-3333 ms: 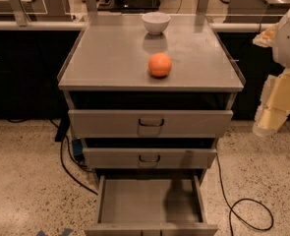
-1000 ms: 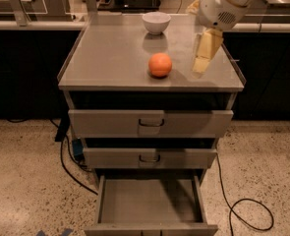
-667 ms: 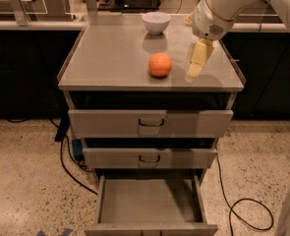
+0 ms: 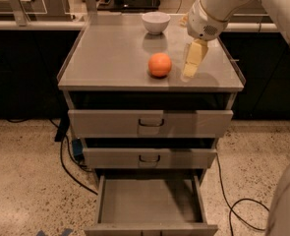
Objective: Place orange into bottom drawer
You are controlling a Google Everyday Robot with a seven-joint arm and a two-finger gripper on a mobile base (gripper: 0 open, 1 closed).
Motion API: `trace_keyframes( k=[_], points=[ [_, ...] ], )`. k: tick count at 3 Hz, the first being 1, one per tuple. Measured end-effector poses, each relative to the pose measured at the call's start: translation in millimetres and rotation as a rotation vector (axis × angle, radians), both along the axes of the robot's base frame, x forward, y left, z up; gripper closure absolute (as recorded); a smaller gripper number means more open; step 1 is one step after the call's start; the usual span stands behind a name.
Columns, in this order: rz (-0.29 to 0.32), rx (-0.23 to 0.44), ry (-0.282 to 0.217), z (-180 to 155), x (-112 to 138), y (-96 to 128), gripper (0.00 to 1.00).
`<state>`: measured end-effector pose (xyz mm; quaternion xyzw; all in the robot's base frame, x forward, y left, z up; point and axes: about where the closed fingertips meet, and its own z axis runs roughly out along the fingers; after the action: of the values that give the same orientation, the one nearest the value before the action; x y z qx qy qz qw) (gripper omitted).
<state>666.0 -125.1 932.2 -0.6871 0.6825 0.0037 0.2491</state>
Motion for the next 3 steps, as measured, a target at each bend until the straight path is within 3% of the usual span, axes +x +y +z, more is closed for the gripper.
trace_keyframes(
  k=[1,2,3],
  points=[
    [0.071,0.003,0.013,-15.0,22.4,20.8,0.0],
    [0.131,0.033,0.046,-46.8,61.9,48.2,0.0],
    [0.131,0.033,0.046,-46.8,61.9,48.2,0.0]
  ],
)
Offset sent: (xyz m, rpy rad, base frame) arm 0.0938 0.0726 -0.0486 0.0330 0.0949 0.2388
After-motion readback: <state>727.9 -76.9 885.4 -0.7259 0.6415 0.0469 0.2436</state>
